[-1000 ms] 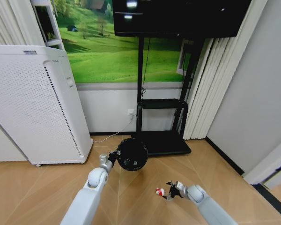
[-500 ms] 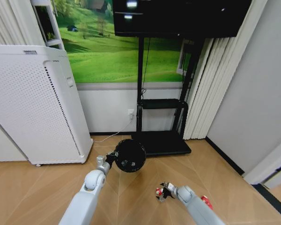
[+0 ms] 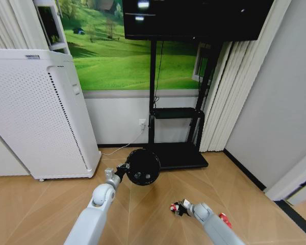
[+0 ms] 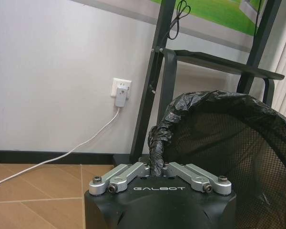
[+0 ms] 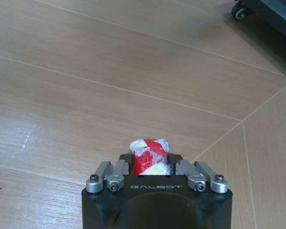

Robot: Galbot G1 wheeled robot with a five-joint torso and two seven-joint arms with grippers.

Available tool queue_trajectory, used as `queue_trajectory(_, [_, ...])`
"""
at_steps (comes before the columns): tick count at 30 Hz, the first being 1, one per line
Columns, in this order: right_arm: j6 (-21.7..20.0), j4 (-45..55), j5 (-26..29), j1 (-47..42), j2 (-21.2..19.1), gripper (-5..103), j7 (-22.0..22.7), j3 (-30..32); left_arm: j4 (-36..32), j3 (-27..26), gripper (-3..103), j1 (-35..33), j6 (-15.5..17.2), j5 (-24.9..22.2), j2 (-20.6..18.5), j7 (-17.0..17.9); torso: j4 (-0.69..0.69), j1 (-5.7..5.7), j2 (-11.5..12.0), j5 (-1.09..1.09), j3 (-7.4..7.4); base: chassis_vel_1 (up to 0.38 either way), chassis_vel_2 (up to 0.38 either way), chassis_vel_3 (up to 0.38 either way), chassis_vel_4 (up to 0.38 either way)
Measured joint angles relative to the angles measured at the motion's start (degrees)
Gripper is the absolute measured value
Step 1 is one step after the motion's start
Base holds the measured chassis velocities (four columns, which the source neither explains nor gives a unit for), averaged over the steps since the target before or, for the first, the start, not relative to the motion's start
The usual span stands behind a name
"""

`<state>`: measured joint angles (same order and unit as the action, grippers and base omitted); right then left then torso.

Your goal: Pick up the trash bin and place the garbage on the floor into it.

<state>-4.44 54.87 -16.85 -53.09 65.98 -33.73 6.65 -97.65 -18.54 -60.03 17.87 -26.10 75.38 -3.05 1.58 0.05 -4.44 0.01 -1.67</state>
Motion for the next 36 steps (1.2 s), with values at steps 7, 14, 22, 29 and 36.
queue_trajectory(7, [-2.9, 8.3, 7.3, -3.4, -1.9, 27, 2.8, 5.3, 0.4, -1.1, 4, -0.1, 0.1, -0.1, 0.0, -0.2, -0.01, 0.0, 0.0, 0.0, 0.0, 0.0, 0.0, 0.0, 0.0])
queue_trajectory(14, [-6.6, 21.3, 19.3, -9.0, -4.1, 27, 7.0, 13.6, 0.6, -2.8, 4, -0.3, 0.0, 0.1, -0.3, -0.1, 0.01, 0.0, 0.0, -0.02, 0.0, 0.0, 0.0, 0.0, 0.0])
queue_trajectory(22, [-12.1, 38.6, 33.2, -13.8, -1.0, 27, 15.7, 26.5, 2.8, -2.8, 4, 0.8, -0.1, 0.0, -1.3, -0.1, -0.01, 0.0, 0.0, -0.02, 0.01, 0.0, 0.0, 0.0, 0.0])
queue_trajectory(29, [-16.9, 53.9, 45.7, -14.9, -2.5, 27, 20.6, 24.5, 6.2, 1.7, 4, 2.3, -0.6, 0.1, -1.0, -0.8, -0.02, 0.0, 0.0, -0.01, 0.0, 0.0, 0.0, 0.0, 0.0])
queue_trajectory(36, [-22.0, 58.3, 50.0, -14.1, -1.8, 27, 20.2, 16.7, 8.8, 9.1, 4, 4.4, -1.8, 0.2, 1.1, 0.7, -0.01, 0.0, 0.0, -0.01, 0.0, 0.0, 0.0, 0.0, 0.0])
